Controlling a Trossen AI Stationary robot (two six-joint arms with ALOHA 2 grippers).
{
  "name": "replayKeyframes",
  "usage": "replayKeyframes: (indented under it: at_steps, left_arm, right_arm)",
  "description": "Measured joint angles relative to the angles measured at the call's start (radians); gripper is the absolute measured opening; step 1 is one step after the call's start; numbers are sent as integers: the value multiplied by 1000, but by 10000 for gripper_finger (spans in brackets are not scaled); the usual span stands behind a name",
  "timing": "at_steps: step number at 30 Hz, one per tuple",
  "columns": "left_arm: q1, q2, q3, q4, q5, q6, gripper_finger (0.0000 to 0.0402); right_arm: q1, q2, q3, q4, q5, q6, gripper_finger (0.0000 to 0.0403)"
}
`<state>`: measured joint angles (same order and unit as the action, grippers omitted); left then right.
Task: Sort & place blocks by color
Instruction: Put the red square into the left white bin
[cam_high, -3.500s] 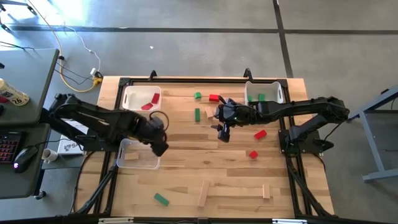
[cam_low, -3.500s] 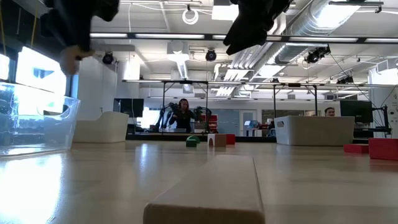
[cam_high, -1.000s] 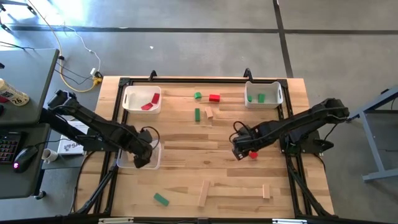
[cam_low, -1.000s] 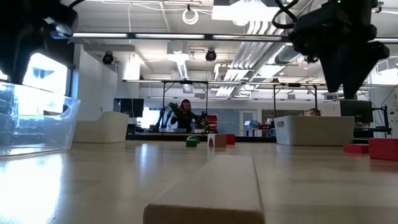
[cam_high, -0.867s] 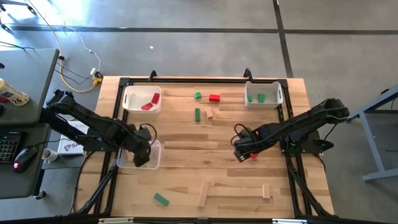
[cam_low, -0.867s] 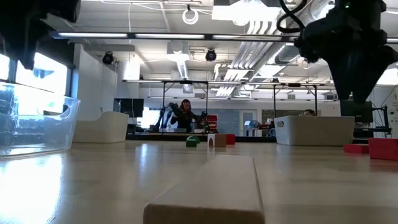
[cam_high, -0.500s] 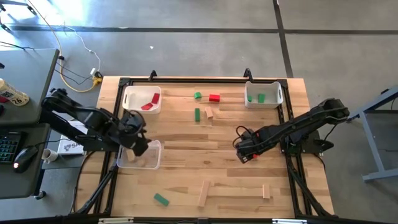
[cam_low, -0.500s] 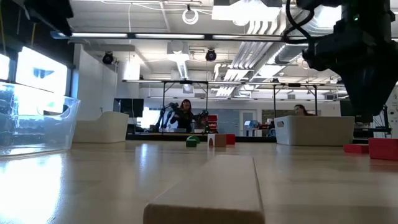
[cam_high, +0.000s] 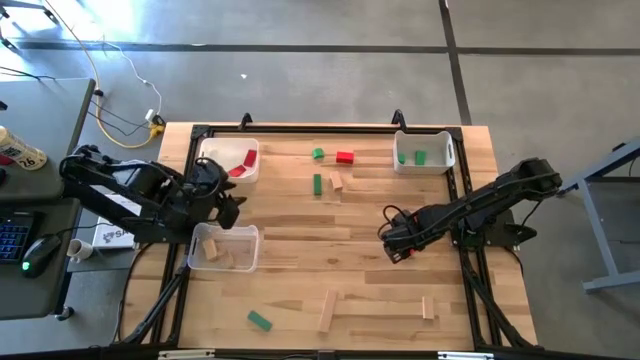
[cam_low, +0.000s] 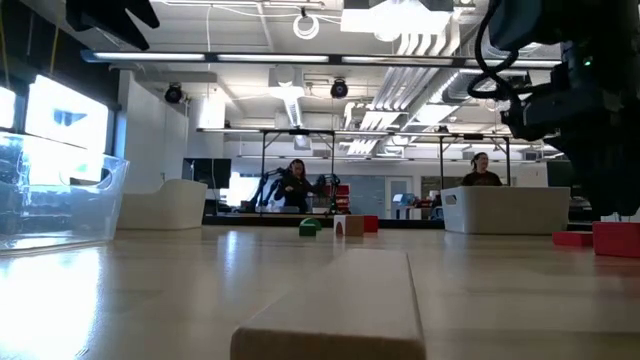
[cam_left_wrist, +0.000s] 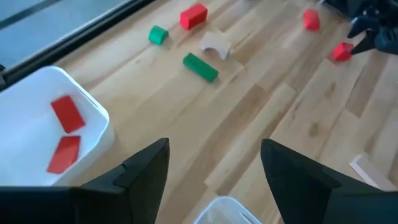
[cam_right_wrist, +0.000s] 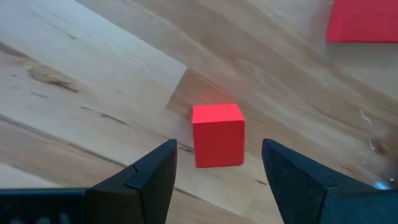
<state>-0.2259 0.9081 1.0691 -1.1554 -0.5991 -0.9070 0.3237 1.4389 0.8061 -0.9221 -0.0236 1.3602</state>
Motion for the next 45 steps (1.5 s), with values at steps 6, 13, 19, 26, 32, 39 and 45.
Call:
replayKeyframes:
  at_steps: [6,13,19,26,32,39,45]
  left_arm:
    - [61,1,0,7,0,42,239]
    - [135,1,0,7,-3,89,239]
    - [198,1,0,6,-11,100,239]
    - [265,1,0,6,-11,100,239]
    - [327,2,0,33,36,100,239]
    - [420,2,0,199,207,175,239]
    - [497,2,0,318,341,204,239]
  right_arm:
    - [-2,0,-63,94,-4,2,222]
    - [-3,0,-102,134,-7,19,172]
    - [-3,-2,-101,142,-5,5,99]
    - [-13,0,-64,200,24,-31,99]
    - [-79,0,-4,303,49,-146,99]
    - [-187,0,83,416,84,-350,99]
    - [-270,0,154,427,83,-507,99]
